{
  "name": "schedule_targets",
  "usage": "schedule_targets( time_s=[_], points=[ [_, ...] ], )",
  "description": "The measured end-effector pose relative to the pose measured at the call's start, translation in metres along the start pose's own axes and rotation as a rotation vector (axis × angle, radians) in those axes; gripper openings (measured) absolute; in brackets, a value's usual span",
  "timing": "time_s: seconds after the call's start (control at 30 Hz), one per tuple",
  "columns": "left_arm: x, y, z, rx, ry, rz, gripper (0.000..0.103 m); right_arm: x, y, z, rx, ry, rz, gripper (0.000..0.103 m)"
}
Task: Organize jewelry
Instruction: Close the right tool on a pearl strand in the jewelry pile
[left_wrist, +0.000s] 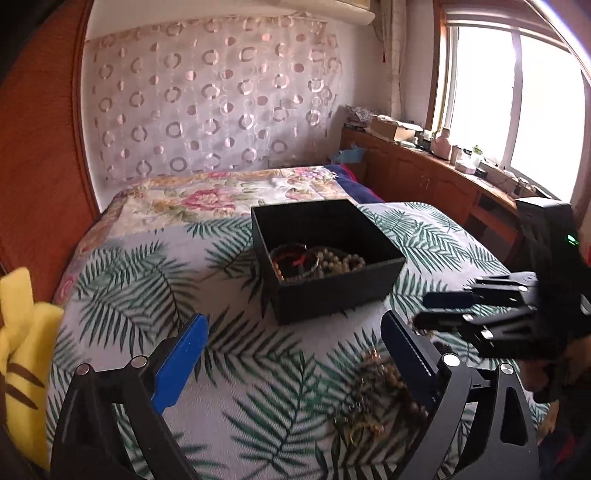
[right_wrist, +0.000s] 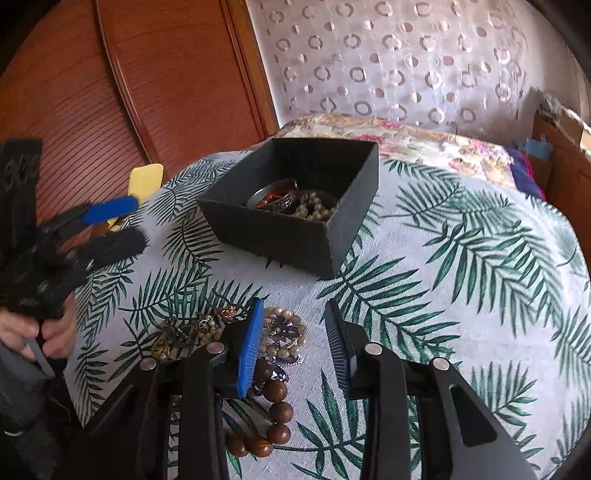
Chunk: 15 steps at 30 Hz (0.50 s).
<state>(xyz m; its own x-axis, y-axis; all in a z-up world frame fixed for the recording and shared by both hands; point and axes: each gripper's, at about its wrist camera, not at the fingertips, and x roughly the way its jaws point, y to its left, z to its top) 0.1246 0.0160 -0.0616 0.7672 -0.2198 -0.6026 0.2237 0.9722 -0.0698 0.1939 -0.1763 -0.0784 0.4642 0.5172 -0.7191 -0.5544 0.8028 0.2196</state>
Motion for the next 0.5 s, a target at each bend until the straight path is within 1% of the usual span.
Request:
schedule_targets(
  time_s=[0.23, 0.37, 0.5],
  points=[
    [-0.010, 0.005, -0.015, -0.022, 0.007, -0.022, 0.091, 0.010, -0.007, -0.003, 0.055, 0.036, 0.037, 0.036],
    [-0.010, 0.006, -0.019, -0.029, 0.015, -0.021, 0.091, 0.012, -0.008, -0.003, 0.069, 0.043, 0.073, 0.024],
    [-0.008, 0.007, -0.021, -0.036, 0.023, -0.019, 0.091, 0.008, -0.002, -0.003, 0.042, 0.037, 0.052, 0.024]
  ],
)
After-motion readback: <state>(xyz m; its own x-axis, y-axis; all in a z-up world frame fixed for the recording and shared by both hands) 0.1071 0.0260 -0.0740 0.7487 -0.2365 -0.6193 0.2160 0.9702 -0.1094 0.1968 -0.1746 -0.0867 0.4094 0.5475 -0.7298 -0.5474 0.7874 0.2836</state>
